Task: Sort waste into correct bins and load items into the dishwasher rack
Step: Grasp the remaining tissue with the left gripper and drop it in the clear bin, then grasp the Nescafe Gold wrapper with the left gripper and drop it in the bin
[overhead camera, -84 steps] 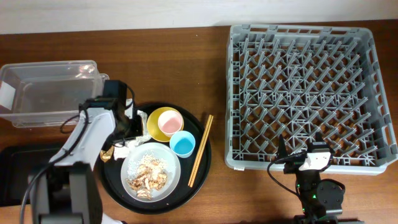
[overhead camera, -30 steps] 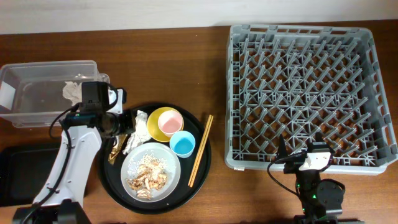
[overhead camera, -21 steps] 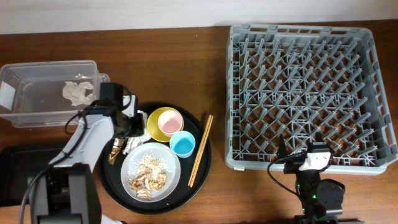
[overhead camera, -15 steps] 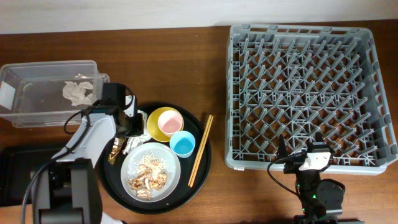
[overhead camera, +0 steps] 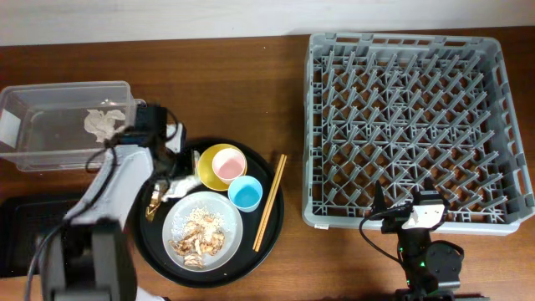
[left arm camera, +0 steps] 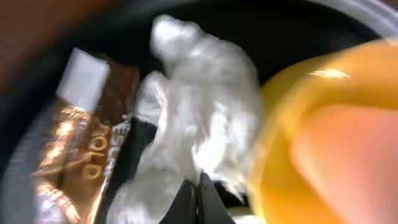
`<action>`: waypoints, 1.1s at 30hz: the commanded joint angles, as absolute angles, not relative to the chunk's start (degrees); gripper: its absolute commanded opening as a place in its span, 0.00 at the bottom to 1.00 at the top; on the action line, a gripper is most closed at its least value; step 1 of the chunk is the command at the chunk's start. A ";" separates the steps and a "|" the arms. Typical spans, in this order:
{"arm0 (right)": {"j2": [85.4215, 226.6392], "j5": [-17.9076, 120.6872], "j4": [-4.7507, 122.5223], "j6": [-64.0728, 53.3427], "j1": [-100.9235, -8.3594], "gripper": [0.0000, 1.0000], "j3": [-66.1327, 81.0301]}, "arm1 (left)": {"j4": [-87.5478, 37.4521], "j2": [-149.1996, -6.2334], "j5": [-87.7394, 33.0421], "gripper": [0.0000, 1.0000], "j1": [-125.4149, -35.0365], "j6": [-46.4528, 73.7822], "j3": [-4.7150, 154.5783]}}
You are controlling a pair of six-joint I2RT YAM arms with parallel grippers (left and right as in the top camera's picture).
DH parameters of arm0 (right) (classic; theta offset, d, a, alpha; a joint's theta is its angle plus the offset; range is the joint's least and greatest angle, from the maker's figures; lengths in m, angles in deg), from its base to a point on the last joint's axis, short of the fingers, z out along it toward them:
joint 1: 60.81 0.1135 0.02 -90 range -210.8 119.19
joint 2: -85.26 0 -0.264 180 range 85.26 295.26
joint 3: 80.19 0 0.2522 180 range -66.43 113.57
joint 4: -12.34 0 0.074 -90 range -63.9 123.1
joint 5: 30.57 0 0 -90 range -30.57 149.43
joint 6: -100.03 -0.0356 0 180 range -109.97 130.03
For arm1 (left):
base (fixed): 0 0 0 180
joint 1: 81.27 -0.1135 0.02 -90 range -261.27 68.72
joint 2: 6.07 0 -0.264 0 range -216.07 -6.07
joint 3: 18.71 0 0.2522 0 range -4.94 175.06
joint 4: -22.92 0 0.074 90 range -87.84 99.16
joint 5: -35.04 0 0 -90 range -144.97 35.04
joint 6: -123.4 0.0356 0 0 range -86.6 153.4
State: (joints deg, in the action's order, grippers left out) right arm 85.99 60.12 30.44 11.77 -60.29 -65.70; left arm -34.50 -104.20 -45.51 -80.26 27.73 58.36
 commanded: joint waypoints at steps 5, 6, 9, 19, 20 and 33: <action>85.66 61.00 30.66 11.75 -60.66 0.98 -66.11 | -30.33 -82.49 -50.28 0.01 -80.32 23.58 63.06; 85.66 61.00 30.66 11.73 -60.66 0.98 -66.11 | -28.32 -81.38 -51.59 0.01 -80.32 23.58 63.06; 85.66 61.00 30.66 11.73 -60.66 0.98 -66.11 | -19.46 -80.15 -61.05 0.01 -80.32 23.58 63.02; 85.66 61.00 30.66 11.73 -60.66 0.98 -66.11 | 4.27 -92.66 -66.80 0.53 -97.37 23.60 63.02; 85.66 61.00 30.66 11.73 -60.66 0.99 -66.11 | 4.38 -94.32 -66.80 0.87 -98.66 23.60 63.02; 85.66 61.00 30.66 11.73 -60.66 0.98 -66.11 | -39.03 -85.46 -27.41 0.67 -92.80 40.19 62.45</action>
